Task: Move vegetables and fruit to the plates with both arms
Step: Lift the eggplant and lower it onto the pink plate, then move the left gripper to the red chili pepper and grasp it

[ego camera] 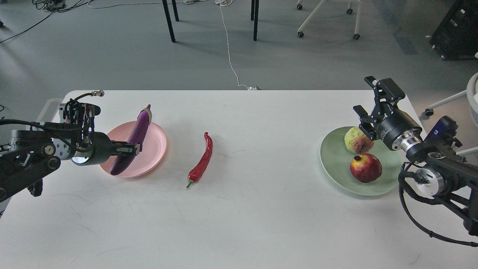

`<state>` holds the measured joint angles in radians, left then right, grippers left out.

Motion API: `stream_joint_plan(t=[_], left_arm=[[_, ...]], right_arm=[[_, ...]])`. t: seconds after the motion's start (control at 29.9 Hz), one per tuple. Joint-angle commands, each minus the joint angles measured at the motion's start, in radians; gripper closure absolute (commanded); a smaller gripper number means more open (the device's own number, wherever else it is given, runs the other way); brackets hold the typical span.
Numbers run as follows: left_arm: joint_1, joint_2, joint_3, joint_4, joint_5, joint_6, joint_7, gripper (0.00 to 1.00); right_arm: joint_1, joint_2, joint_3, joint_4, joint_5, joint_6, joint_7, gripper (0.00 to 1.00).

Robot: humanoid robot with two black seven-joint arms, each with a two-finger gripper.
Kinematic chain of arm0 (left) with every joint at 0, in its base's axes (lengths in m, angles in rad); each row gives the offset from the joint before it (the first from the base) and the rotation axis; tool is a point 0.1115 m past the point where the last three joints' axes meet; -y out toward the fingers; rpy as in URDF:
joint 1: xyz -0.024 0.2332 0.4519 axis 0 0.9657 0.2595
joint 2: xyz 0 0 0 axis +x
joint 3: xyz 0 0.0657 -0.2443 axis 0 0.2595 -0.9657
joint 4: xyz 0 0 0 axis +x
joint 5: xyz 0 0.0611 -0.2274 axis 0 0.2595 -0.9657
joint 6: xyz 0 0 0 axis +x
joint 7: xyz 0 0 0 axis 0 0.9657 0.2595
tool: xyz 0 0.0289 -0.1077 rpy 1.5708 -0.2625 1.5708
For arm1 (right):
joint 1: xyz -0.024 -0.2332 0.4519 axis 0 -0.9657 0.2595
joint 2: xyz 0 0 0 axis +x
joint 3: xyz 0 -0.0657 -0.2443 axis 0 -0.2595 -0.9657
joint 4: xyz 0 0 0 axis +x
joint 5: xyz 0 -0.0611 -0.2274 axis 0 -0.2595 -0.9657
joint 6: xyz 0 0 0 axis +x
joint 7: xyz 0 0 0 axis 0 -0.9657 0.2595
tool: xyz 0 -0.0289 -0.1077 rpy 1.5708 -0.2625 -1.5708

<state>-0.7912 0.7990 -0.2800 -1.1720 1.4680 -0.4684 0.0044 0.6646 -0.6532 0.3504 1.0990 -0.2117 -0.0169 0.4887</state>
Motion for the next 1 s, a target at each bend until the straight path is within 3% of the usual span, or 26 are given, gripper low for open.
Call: stream_joint_plan(t=[0.0, 0.07, 0.17, 0.37, 0.47, 0.5, 0.6, 0.7, 0.87, 0.97], left_arm=[[0.001, -0.001, 0.001, 0.018, 0.002, 0.004, -0.004, 0.48], [0.0, -0.003, 0.001, 0.035, 0.002, 0.008, -0.015, 0.39], [-0.005, -0.001, 0.001, 0.041, 0.003, 0.039, -0.049, 0.0], [-0.019, -0.003, -0.01, 0.025, 0.04, 0.045, -0.078, 0.0], [-0.054, -0.014, -0.022, -0.038, 0.041, 0.088, -0.165, 0.0], [-0.071, -0.021, -0.019, -0.072, 0.041, 0.124, -0.176, 0.0], [-0.105, -0.093, -0.016, -0.124, 0.043, 0.159, -0.167, 0.0], [-0.125, -0.188, -0.008, -0.13, 0.063, 0.159, -0.132, 0.0], [-0.114, -0.296, 0.024, -0.074, 0.155, 0.162, -0.084, 0.03], [-0.109, -0.369, 0.077, -0.011, 0.212, 0.168, -0.081, 0.04]], right_arm=[[0.0, 0.0, 0.001, 0.001, -0.002, 0.0, 0.0, 0.02], [-0.002, 0.0, 0.001, 0.001, -0.002, 0.0, 0.0, 0.02], [-0.005, 0.0, 0.009, 0.001, -0.002, 0.0, 0.0, 0.02], [-0.005, 0.0, 0.01, 0.001, -0.002, 0.0, 0.0, 0.02], [-0.005, -0.002, 0.01, 0.001, -0.002, 0.0, 0.0, 0.02], [-0.005, 0.0, 0.009, 0.001, -0.002, 0.0, 0.0, 0.02], [-0.005, 0.0, 0.009, 0.001, -0.002, 0.0, 0.0, 0.02], [-0.005, -0.002, 0.009, 0.001, -0.002, 0.0, 0.0, 0.02], [-0.007, -0.003, 0.01, 0.001, -0.002, 0.0, 0.0, 0.02], [-0.008, -0.003, 0.01, 0.001, -0.002, -0.001, 0.0, 0.02]])
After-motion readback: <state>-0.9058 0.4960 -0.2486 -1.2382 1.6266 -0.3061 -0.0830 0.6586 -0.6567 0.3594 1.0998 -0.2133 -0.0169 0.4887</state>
